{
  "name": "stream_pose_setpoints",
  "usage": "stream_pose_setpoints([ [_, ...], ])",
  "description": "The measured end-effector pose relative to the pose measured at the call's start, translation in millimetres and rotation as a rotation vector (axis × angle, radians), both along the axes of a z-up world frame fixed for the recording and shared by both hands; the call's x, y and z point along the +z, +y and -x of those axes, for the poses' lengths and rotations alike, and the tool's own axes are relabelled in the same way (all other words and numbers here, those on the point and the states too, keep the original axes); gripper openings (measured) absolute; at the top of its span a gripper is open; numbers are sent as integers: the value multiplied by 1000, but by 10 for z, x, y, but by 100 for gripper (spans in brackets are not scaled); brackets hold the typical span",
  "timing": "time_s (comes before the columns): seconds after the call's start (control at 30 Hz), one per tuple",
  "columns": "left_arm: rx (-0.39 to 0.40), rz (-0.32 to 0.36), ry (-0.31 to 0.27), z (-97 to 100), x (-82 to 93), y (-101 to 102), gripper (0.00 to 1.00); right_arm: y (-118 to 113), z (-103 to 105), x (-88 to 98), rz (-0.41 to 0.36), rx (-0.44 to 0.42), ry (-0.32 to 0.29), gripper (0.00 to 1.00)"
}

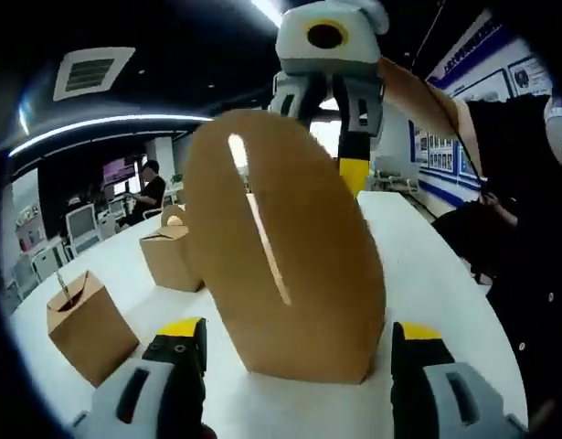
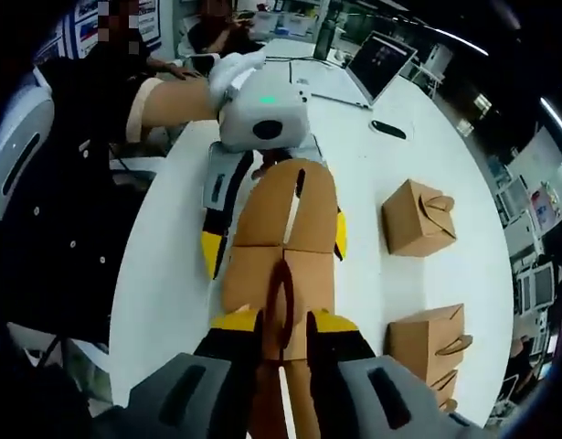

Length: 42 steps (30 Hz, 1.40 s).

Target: Pick up one paper box from the group, open the paper box, and remove the item inside

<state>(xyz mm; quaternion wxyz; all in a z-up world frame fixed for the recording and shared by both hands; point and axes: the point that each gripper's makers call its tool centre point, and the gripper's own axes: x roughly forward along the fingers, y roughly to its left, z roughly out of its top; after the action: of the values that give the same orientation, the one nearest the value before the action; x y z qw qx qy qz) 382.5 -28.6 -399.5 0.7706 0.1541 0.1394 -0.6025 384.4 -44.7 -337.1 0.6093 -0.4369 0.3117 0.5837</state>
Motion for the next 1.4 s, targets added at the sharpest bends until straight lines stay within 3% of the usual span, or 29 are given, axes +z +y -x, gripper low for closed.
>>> stream_pose_setpoints([
  [0.17, -9, 8, 2, -72, -41, -35, 71, 42, -29, 23, -9, -3, -7, 14],
  [0.37, -16, 7, -7, -76, -46, -24, 70, 52, -56, 17, -2, -3, -22, 4],
  [1.4, 45, -27, 3, -203, -62, 85, 63, 16, -12, 214, -41, -7, -72, 3],
])
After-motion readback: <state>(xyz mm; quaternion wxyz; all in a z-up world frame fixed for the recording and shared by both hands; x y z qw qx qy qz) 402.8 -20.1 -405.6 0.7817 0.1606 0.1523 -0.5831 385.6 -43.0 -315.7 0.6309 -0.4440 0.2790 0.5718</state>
